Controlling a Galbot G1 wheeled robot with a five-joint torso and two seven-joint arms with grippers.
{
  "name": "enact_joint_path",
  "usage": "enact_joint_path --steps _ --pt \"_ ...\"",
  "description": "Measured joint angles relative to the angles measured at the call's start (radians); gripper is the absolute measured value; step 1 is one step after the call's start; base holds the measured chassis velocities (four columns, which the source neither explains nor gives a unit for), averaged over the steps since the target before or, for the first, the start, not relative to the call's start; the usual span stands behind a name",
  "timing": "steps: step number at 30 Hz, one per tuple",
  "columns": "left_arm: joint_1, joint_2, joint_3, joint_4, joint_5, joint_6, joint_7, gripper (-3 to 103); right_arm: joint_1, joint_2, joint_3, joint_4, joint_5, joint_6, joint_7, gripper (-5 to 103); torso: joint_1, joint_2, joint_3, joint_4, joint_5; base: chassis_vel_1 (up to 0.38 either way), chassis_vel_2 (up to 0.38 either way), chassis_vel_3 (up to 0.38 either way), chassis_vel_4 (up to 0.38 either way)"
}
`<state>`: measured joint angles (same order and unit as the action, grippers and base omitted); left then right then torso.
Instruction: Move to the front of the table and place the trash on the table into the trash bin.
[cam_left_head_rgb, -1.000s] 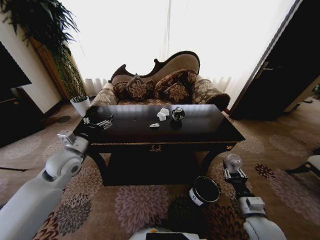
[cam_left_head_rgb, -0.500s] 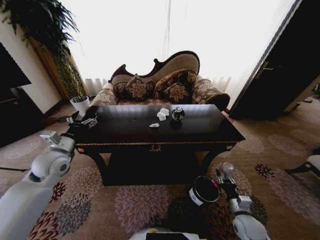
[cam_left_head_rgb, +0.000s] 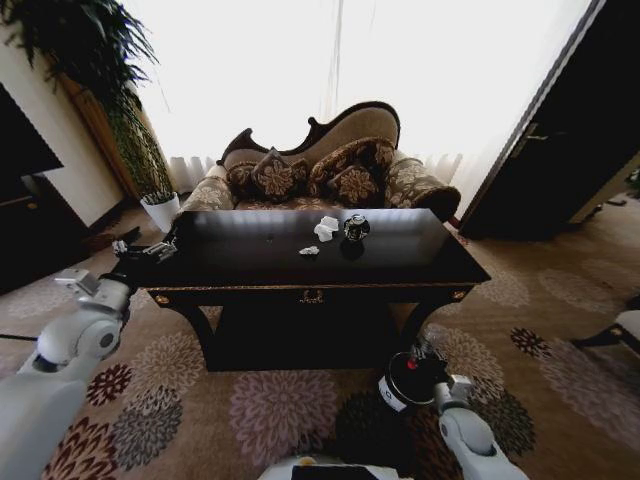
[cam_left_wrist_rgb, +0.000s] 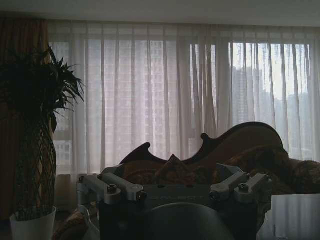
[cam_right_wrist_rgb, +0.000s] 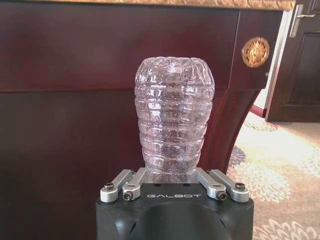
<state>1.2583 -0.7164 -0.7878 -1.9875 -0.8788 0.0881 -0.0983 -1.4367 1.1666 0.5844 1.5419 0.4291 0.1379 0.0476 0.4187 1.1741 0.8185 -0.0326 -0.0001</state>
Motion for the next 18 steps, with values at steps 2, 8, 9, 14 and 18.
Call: enact_joint_path --steps 2,8,9,14,18 --pt "-0.001 0.000 0.002 0.000 0.000 0.001 0.000 100 0.022 0.001 -0.006 -0.037 0.007 0.007 -0.007 25 0.000 0.000 0.000 0.0001 0.0000 0.000 0.000 0.000 0.000" --pt "-0.003 0.000 0.003 0.000 -0.001 0.003 0.000 100 0.113 0.014 -0.032 -0.186 0.008 0.032 -0.024 25 0.000 0.000 0.000 0.0000 0.0001 0.000 0.000 0.000 0.000" --pt "-0.003 0.000 0.004 0.000 -0.001 0.003 0.000 100 0.135 0.019 -0.036 -0.220 0.008 0.038 -0.027 25 0.000 0.000 0.000 0.0001 0.0001 0.000 0.000 0.000 0.000" --pt "-0.003 0.000 0.004 0.000 -0.001 0.003 -0.001 100 0.227 0.036 -0.048 -0.382 0.007 0.070 -0.041 25 0.000 0.000 0.000 0.0001 0.0003 0.000 0.000 0.000 0.000" --pt "-0.003 0.000 0.005 0.000 -0.001 0.004 -0.001 100 0.368 0.045 -0.055 -0.625 0.006 0.115 -0.069 25 0.000 0.000 0.000 0.0003 0.0003 0.000 0.000 0.000 0.000"
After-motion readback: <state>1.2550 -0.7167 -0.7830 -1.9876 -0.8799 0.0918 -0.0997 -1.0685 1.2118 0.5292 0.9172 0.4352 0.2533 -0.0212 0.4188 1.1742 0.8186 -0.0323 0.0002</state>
